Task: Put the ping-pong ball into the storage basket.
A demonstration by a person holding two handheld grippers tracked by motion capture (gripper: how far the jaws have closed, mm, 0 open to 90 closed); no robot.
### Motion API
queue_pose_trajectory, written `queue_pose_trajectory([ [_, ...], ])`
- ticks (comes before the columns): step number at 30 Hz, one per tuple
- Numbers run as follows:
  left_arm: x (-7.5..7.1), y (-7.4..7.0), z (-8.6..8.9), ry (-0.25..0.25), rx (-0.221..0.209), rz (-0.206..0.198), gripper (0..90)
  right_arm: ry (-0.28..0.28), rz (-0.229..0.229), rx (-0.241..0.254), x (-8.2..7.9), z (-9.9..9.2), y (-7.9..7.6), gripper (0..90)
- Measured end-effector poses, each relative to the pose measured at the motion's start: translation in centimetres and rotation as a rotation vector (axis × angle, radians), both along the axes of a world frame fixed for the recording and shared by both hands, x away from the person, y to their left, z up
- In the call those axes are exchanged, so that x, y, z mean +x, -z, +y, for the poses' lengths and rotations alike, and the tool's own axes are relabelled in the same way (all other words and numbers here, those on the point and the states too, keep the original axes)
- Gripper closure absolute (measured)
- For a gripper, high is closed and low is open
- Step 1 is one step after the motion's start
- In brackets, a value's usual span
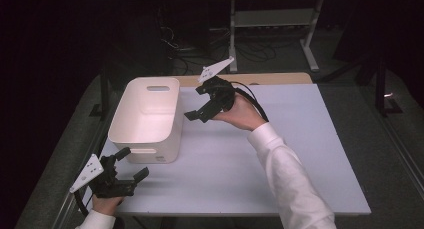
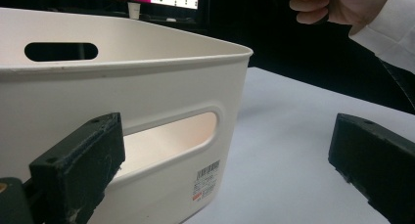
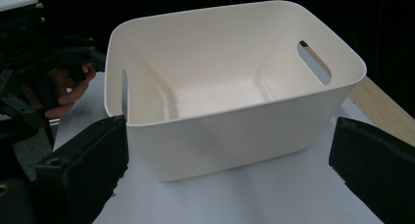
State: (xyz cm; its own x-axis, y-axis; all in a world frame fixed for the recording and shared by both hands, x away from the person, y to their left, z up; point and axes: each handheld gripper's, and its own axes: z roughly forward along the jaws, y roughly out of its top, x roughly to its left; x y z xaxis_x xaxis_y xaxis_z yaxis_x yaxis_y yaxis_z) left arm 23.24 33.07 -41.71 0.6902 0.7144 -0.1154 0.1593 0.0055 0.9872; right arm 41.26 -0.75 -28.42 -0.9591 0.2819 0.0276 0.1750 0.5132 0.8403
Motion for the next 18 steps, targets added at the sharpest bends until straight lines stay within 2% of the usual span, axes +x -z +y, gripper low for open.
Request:
queue_pose_trajectory([
  [1, 0.0, 0.0, 0.0, 0.001, -0.001, 0.0, 0.0, 0.01, 0.018, 0.0, -0.1, -0.3, 0.2, 0.0],
  [3, 0.0, 0.0, -0.2, 0.003, -0.012, 0.004, 0.0, 0.011, 0.015, -0.003, -0.1, -0.4, 0.3, 0.0],
  [6, 0.0, 0.1, -0.2, 0.006, 0.001, 0.004, 0.0, 0.015, 0.014, 0.001, -0.2, -0.9, 0.6, 0.0],
  [11, -0.1, 0.0, -0.1, -0.002, 0.005, -0.003, 0.0, 0.028, 0.037, 0.016, -0.3, -1.7, 1.0, 0.0],
  [18, -0.2, 0.0, -0.1, -0.013, -0.007, 0.0, 0.0, 0.043, 0.034, 0.024, -0.5, -2.8, 1.7, 0.0],
])
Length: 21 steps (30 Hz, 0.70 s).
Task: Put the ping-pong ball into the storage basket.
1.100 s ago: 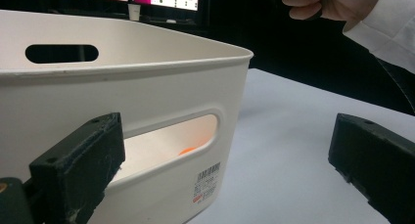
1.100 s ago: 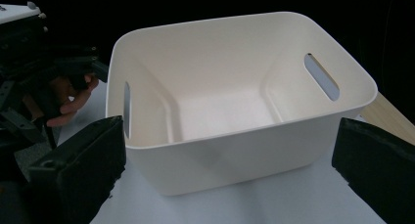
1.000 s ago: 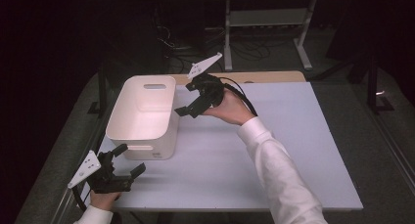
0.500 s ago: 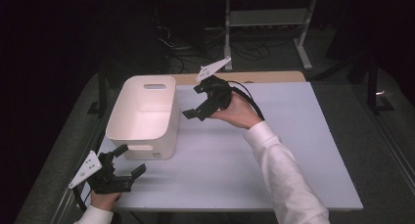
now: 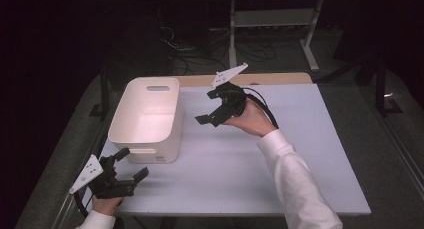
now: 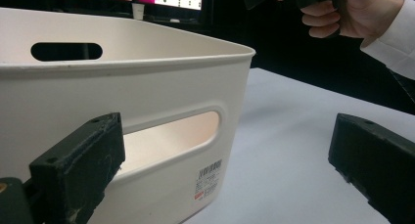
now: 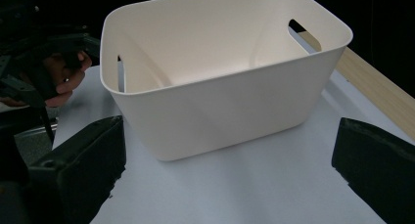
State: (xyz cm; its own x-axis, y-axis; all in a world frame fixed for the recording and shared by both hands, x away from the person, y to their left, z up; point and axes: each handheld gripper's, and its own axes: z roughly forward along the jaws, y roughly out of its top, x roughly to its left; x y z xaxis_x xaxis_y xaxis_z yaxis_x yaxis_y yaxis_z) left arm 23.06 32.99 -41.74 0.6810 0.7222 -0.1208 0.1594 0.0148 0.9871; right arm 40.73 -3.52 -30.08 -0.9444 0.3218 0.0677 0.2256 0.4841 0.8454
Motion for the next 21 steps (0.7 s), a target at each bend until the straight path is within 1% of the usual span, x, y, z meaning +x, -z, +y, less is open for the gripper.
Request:
queue_pose_trajectory([
  [3, 0.0, 0.0, -0.1, 0.002, 0.001, 0.0, 0.0, 0.007, 0.0, 0.003, -0.1, -0.4, 0.3, 0.0],
  [6, 0.0, 0.0, 0.0, -0.002, 0.02, 0.004, 0.0, 0.01, -0.001, 0.001, -0.3, -0.7, 0.6, 0.0],
  [9, 0.0, 0.0, 0.0, -0.009, 0.011, 0.0, 0.0, 0.015, 0.005, 0.016, -0.5, -1.1, 1.1, 0.0],
  [12, 0.0, 0.0, 0.1, -0.01, 0.019, 0.0, 0.0, 0.022, -0.003, 0.026, -0.6, -1.3, 1.5, 0.0],
  [13, 0.0, 0.0, 0.2, -0.012, 0.02, -0.006, 0.0, 0.028, 0.007, 0.03, -0.7, -1.6, 1.9, 0.0],
  [16, 0.0, 0.0, 0.2, -0.014, 0.02, -0.009, 0.0, 0.033, 0.013, 0.043, -0.8, -1.8, 2.2, 0.0],
  [17, -0.1, -0.1, 0.3, -0.019, 0.02, -0.007, 0.0, 0.041, 0.025, 0.052, -1.0, -2.2, 2.5, 0.0],
  [19, -0.1, -0.1, 0.3, -0.024, 0.02, -0.001, 0.0, 0.042, 0.021, 0.058, -1.0, -2.3, 2.6, 0.0],
  [20, -0.1, -0.1, 0.4, -0.027, 0.025, -0.003, 0.0, 0.044, 0.025, 0.06, -1.0, -2.5, 2.7, 0.0],
  [21, 0.0, -0.1, 0.4, -0.028, 0.018, -0.012, 0.0, 0.045, 0.021, 0.064, -1.1, -2.8, 2.8, 0.0],
])
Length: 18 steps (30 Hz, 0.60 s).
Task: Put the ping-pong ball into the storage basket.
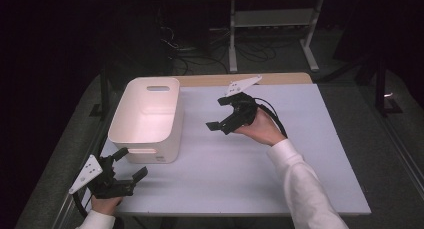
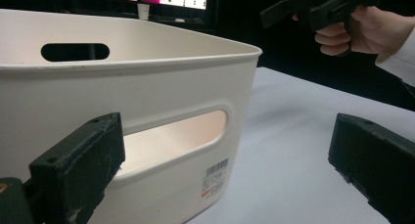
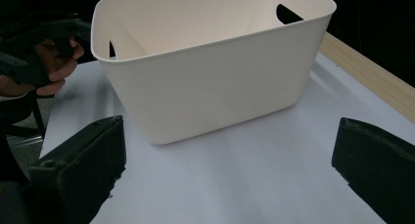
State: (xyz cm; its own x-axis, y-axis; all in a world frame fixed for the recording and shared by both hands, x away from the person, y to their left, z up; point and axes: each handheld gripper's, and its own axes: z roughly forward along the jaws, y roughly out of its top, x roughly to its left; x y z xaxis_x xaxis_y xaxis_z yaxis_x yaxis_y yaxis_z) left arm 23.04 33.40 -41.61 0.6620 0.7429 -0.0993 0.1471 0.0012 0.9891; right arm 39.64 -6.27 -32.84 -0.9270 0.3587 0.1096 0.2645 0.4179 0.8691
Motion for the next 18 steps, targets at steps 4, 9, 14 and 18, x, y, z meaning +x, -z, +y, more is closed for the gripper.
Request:
queue_pose_trajectory([
  [4, 0.0, 0.0, 0.0, -0.005, 0.001, 0.004, 0.0, 0.009, 0.0, 0.005, -0.3, -0.8, 0.5, 0.0],
  [9, 0.1, 0.1, -0.3, 0.002, 0.007, 0.016, 0.0, 0.017, 0.009, 0.022, -0.6, -1.9, 1.2, 0.0],
  [14, 0.2, 0.1, -0.5, 0.005, 0.01, 0.019, 0.0, 0.024, 0.009, 0.031, -1.0, -2.6, 1.5, 0.0],
  [18, 0.2, 0.2, -0.5, 0.007, 0.01, 0.021, 0.0, 0.033, 0.015, 0.036, -1.2, -3.1, 1.8, 0.0],
])
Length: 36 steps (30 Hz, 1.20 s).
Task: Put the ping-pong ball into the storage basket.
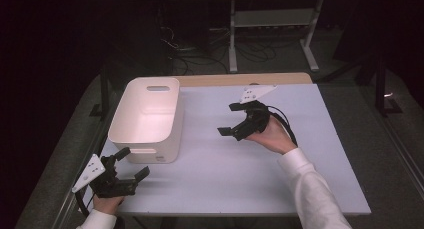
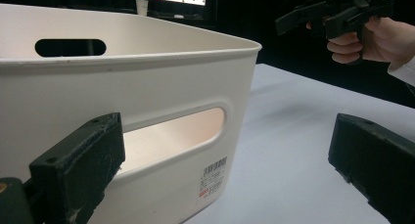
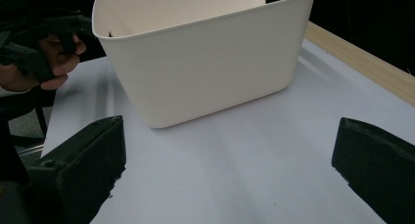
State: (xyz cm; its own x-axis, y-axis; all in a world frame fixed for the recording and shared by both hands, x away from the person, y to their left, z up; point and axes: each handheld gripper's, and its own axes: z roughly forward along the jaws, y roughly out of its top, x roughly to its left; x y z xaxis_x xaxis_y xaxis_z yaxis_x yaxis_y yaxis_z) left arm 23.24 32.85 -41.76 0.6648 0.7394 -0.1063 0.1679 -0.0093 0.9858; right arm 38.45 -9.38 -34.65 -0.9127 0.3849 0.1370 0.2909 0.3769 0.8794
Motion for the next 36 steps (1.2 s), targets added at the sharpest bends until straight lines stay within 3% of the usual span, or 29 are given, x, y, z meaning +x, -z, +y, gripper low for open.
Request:
queue_pose_trajectory([
  [5, -0.2, -0.1, 0.0, -0.003, 0.001, -0.015, 0.0, 0.015, 0.002, 0.0, 0.0, -0.9, 0.6, 0.0],
  [12, -0.1, -0.1, 0.0, -0.01, 0.002, -0.011, 0.0, 0.029, -0.009, 0.026, -0.5, -2.1, 0.8, 0.0],
  [15, -0.1, -0.1, 0.0, -0.011, 0.018, -0.003, 0.0, 0.032, -0.009, 0.023, -0.7, -2.6, 1.0, 0.0],
  [36, -0.1, 0.0, 0.2, -0.013, 0.013, -0.006, 0.0, 0.067, -0.029, 0.045, -2.5, -5.2, 1.7, 0.0],
])
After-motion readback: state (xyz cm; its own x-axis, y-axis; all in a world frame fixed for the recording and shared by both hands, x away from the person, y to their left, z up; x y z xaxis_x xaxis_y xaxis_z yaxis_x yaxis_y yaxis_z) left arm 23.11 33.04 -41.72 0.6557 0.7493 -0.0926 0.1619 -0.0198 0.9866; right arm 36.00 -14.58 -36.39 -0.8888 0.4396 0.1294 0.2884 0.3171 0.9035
